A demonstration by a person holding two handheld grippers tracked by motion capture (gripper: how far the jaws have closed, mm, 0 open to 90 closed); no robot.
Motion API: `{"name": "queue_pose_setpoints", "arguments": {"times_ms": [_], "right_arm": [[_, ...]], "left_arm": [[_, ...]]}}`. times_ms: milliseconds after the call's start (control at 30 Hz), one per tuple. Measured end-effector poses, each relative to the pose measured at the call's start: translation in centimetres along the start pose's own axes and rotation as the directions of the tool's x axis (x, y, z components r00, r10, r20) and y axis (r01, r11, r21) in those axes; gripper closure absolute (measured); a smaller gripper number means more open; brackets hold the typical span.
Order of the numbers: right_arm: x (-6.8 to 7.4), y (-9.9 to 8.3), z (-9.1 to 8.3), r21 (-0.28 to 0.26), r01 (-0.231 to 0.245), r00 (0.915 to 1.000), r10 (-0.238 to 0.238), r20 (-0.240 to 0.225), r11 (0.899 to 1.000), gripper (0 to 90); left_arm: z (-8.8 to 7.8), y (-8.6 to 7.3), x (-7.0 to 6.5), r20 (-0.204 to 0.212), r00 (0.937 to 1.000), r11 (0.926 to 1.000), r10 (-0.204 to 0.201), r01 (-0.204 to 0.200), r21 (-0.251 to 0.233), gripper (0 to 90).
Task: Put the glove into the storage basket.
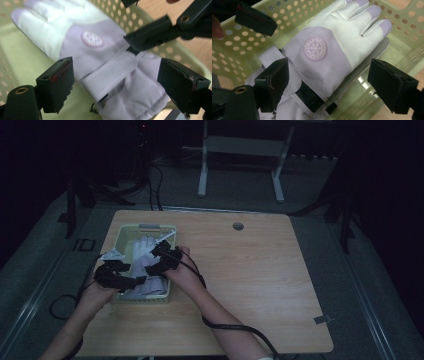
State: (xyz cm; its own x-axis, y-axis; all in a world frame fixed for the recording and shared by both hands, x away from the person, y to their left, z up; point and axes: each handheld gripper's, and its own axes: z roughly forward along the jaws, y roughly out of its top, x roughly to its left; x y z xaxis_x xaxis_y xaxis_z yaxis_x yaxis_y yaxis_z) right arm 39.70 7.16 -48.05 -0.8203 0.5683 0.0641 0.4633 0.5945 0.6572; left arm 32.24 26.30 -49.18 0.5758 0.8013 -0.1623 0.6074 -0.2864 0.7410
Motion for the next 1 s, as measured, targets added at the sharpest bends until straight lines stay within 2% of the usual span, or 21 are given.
{"name": "queue_pose_setpoints", "arguments": {"times_ms": [67, 133, 167, 200, 233, 267, 400, 500, 600, 700, 1000], "right_arm": [[0.0, 0.0, -0.3, -0.014, 0.013, 0.9999, -0.013, -0.005, 1.0, 15.1], [-0.2, -0.1, -0.8, -0.024, 0.014, 0.9999, -0.014, 0.001, 1.0, 15.1], [-0.3, -0.1, -1.0, -0.032, 0.014, 0.9999, -0.013, 0.003, 0.999, 15.1], [-0.4, -0.2, -1.3, -0.039, 0.01, 0.9999, -0.009, 0.004, 0.999, 15.1], [-0.5, -0.2, -1.5, -0.043, 0.013, 0.9999, -0.013, 0.007, 0.999, 15.1], [-0.6, -0.3, -1.8, -0.046, 0.014, 0.9999, -0.014, 0.006, 0.999, 15.0], [-1.1, -0.6, -2.6, -0.06, 0.008, 0.9999, -0.007, 0.012, 0.998, 15.1], [-1.6, -1.1, -3.0, -0.065, 0.008, 0.9999, -0.007, 0.015, 0.998, 15.1], [-2.0, -1.7, -3.5, -0.067, 0.004, 0.9999, -0.003, 0.016, 0.998, 15.1], [-2.5, -2.2, -4.0, -0.061, -0.006, 0.9998, 0.007, 0.02, 0.998, 15.1], [-3.9, -3.5, -5.6, -0.076, -0.013, 0.9988, 0.016, 0.046, 0.997, 15.0]], "left_arm": [[-0.3, -0.2, -0.2, -0.007, 0.9997, 0.9971, 0.023, -0.023, -0.072, 14.3], [-0.5, -0.3, -0.3, -0.008, 0.9997, 0.9962, 0.025, -0.025, -0.083, 14.3], [-0.8, -0.4, -0.6, 0.011, 0.9997, 0.9914, 0.021, -0.02, -0.129, 14.3], [-0.8, -0.4, -0.8, 0.017, 0.9996, 0.9906, 0.021, -0.018, -0.136, 14.4], [-0.8, -0.4, -0.8, 0.017, 0.9996, 0.9906, 0.021, -0.018, -0.136, 14.4], [-0.9, -0.5, -1.3, 0.011, 0.9993, 0.9897, 0.037, -0.035, -0.139, 14.4], [-0.6, -0.5, -2.2, 0.027, 0.9986, 0.9909, 0.045, -0.041, -0.129, 14.4], [-0.5, -0.4, -2.5, 0.044, 0.9984, 0.9904, 0.034, -0.028, -0.136, 14.6], [-0.2, -0.4, -3.4, 0.089, 0.9957, 0.9873, 0.029, -0.014, -0.158, 14.6], [0.1, -0.2, -4.1, 0.078, 0.9956, 0.987, 0.052, -0.039, -0.156, 14.6], [1.2, 0.5, -6.0, 0.087, 0.9947, 0.986, 0.054, -0.039, -0.162, 14.6]]}}
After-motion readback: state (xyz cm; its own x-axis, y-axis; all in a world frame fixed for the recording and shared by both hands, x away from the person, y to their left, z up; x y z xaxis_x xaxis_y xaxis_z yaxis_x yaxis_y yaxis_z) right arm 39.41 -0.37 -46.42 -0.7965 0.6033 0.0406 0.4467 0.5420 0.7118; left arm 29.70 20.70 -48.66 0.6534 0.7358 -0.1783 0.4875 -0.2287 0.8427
